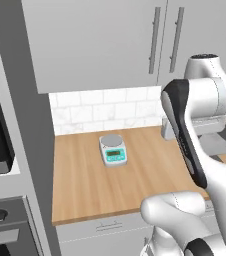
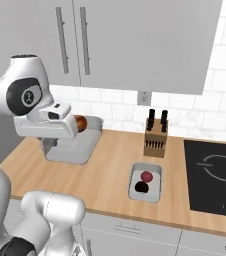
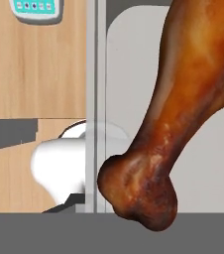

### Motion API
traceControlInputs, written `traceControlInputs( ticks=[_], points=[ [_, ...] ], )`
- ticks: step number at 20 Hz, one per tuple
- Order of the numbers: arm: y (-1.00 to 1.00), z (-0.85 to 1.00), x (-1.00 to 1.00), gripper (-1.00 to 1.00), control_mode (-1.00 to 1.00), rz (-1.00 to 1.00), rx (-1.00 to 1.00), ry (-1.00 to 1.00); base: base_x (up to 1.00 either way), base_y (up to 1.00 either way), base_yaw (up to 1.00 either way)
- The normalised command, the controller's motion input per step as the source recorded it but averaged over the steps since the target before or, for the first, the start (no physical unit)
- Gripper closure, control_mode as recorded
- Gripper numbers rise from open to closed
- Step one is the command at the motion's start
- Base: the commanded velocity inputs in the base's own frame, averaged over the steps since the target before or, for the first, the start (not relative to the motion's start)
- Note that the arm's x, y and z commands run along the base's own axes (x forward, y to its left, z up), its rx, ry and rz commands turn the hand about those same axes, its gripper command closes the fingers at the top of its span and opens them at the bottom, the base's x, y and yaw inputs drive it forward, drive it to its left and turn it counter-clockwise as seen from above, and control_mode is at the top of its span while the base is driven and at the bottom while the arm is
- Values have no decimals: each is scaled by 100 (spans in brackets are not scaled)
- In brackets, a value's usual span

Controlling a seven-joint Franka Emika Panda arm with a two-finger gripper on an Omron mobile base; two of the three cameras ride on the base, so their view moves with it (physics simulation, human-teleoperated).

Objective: Take the meat container that has the chicken drumstick and place it on the second highest rack of the freezer. Then take the vegetable container that has the tomato and avocado and place it on the highest rack of the freezer.

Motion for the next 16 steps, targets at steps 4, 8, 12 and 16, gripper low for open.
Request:
traceControlInputs(
  ticks=[4,8,12,16],
  points=[
    [0,0,0,100,100,0,0,0,-61,0,0],
    [0,0,0,100,100,0,0,0,-82,0,-17],
    [0,0,0,100,100,0,0,0,-27,0,-48],
    [0,0,0,100,100,0,0,0,-4,0,-67]
  ],
)
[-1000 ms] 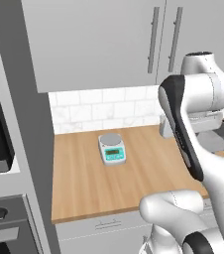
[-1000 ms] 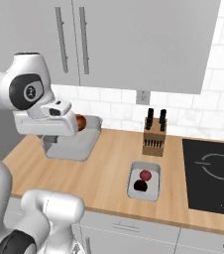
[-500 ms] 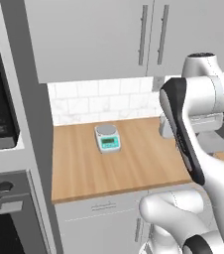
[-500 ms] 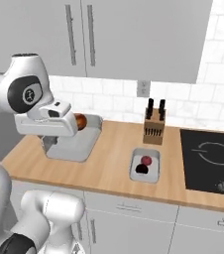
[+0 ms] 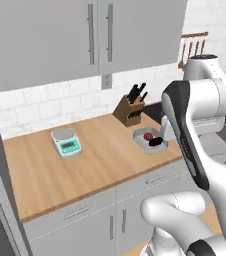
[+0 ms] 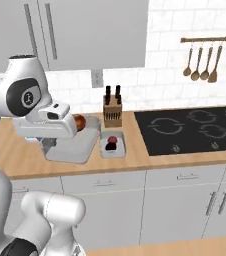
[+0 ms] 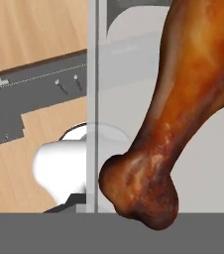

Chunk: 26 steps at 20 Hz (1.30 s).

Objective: Take the meat container that has the chicken drumstick and place it on the second highest rack of the freezer. Then take the vegetable container that has the tomato and avocado and place it on the highest rack of the freezer.

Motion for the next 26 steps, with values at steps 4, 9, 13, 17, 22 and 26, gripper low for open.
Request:
traceControlInputs(
  ticks=[4,9,13,17,22,26],
  points=[
    [0,0,0,100,100,0,0,0,0,0,-79],
    [0,0,0,100,100,0,0,0,0,0,-85],
    [0,0,0,100,100,0,0,0,0,0,-86],
    [0,0,0,100,100,0,0,0,0,0,-80],
    [0,0,0,100,100,0,0,0,0,0,-76],
    [0,0,0,100,100,0,0,0,0,0,-74]
  ],
)
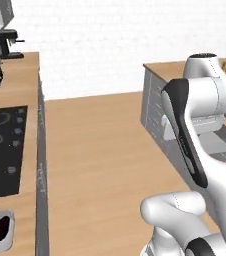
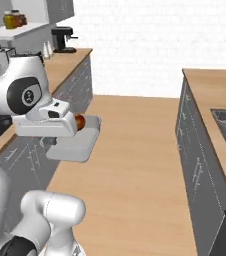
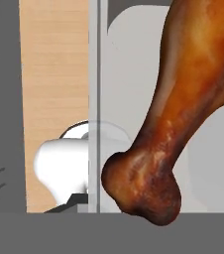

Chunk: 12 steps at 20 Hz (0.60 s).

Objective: Take the meat container that has the chicken drumstick and place it on the second highest rack of the freezer. Then take the vegetable container that has the tomato and avocado and place it on the highest rack of the freezer.

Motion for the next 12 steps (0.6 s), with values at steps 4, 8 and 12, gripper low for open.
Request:
traceControlInputs(
  ticks=[4,8,12],
  points=[
    [0,0,0,100,100,0,0,0,0,-3,-76],
    [0,0,0,100,100,0,0,0,0,-1,-80],
    [0,0,0,100,100,0,0,0,0,-1,-81]
  ],
)
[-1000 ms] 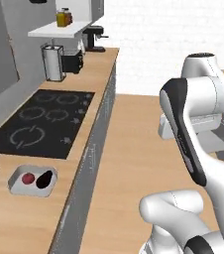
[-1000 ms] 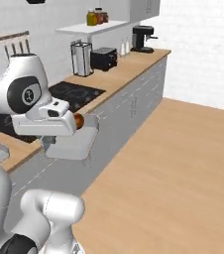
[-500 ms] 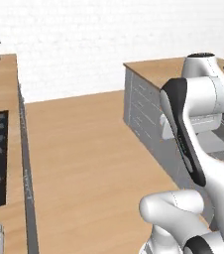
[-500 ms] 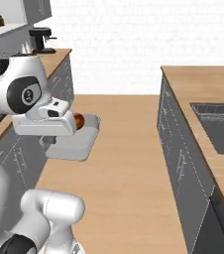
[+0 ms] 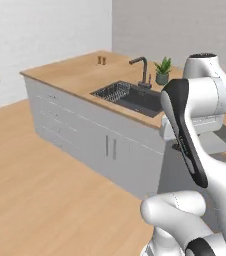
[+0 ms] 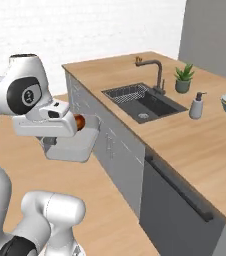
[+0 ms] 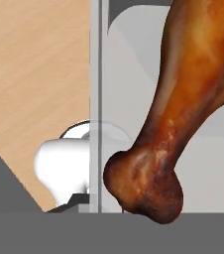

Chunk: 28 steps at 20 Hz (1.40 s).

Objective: Take the meat container that has the chicken drumstick and place it on the second highest rack of the freezer. Then take the vegetable container that has the tomato and avocado and place it on the highest rack of the freezer.

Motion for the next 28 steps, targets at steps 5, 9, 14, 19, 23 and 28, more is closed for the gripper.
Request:
traceControlInputs(
  ticks=[5,9,14,19,23,28],
  points=[
    [0,0,0,100,100,0,0,0,0,-9,-79],
    [0,0,0,100,100,0,0,0,0,-29,-77],
    [0,0,0,100,100,0,0,0,9,-48,-76],
    [0,0,0,100,100,0,0,0,18,-62,-73],
    [0,0,0,100,100,0,0,0,21,-69,-71],
    [0,0,0,100,100,0,0,0,27,-72,-69]
  ],
)
